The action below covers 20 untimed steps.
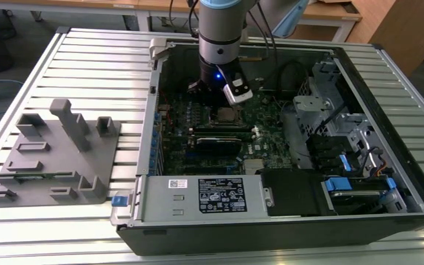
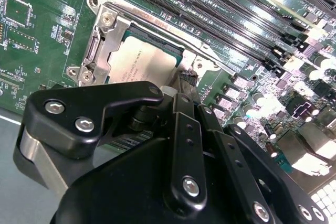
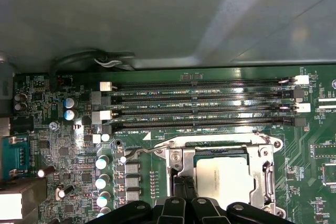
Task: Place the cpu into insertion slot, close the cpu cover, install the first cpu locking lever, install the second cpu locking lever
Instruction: 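Close the cpu cover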
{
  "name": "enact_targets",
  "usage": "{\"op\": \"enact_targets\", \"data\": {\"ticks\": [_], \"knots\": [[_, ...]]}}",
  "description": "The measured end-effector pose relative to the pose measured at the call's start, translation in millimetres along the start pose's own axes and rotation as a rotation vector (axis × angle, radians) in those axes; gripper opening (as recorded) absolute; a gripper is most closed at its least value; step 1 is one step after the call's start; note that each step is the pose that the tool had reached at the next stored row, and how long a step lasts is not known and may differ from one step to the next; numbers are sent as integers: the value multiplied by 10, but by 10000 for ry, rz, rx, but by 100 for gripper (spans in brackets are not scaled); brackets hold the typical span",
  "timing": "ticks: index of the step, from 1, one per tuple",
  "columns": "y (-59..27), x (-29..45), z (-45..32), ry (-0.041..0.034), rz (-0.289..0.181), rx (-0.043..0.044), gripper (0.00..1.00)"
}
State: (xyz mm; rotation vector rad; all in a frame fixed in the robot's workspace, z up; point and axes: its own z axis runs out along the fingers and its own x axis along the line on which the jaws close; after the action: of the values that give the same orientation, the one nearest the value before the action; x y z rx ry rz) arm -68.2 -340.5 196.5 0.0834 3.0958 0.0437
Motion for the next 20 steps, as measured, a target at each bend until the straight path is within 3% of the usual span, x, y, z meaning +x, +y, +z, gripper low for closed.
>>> {"op": "enact_targets", "data": {"ticks": [9, 20], "knots": [[4, -5, -108, 0, 0, -1, 10], [10, -15, -340, 1, 0, 1, 10]]}}
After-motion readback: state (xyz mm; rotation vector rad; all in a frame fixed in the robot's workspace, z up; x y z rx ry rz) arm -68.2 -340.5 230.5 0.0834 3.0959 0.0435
